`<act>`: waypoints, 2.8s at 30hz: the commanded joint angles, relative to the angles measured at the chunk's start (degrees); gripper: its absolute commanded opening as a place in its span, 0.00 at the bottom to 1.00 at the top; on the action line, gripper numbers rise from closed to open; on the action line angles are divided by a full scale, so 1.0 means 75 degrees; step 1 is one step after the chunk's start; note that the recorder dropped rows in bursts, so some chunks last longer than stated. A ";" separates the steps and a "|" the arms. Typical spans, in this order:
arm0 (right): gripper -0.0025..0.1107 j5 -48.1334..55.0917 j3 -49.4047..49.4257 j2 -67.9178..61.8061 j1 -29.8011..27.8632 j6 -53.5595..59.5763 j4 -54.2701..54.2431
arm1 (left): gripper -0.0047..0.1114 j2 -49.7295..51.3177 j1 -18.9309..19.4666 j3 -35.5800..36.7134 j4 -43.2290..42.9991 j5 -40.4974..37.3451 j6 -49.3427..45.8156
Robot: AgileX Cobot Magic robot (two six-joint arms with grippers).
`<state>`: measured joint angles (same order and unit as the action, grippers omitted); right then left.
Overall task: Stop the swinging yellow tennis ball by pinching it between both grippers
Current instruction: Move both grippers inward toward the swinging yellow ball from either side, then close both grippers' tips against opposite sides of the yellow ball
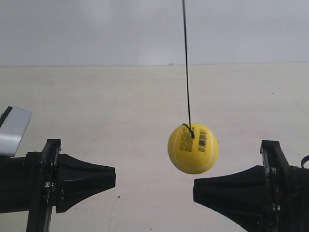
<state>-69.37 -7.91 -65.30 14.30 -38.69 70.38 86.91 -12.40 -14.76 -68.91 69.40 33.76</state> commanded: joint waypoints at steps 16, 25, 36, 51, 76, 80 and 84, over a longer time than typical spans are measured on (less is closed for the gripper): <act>0.02 0.0028 -0.0036 -0.0014 0.0374 0.0318 -0.0707 | 0.08 -0.0073 -0.1234 -0.0328 0.1159 0.0075 0.0028; 0.02 0.0146 -0.0036 -0.0014 0.0409 0.0289 -0.0707 | 0.08 -0.0073 -0.1619 -0.0438 0.1337 0.0075 0.0028; 0.02 0.0199 -0.0036 -0.0014 0.0409 0.0233 -0.0677 | 0.08 -0.0073 -0.1619 -0.0438 0.1145 0.0075 0.0062; 0.02 -0.0040 -0.0036 -0.0014 0.0409 0.0142 -0.0211 | 0.08 -0.0073 -0.1619 -0.0438 0.0806 0.0075 0.0122; 0.02 -0.0080 -0.0036 -0.0014 0.0409 0.0036 0.0201 | 0.08 -0.1447 -0.1619 -0.0078 0.0839 0.0075 0.0251; 0.02 -0.0080 -0.0036 -0.0014 0.0409 0.0036 0.0186 | 0.08 -0.2135 -0.1619 -0.0078 0.0644 0.0075 0.0981; 0.02 -0.0080 -0.0036 -0.0014 0.0409 0.0036 0.0272 | 0.08 -0.1915 -0.1619 0.0016 0.0414 0.0075 0.1242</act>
<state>-69.27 -7.91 -65.30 17.18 -38.17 71.79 71.73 -24.05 -15.52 -64.99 69.44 41.83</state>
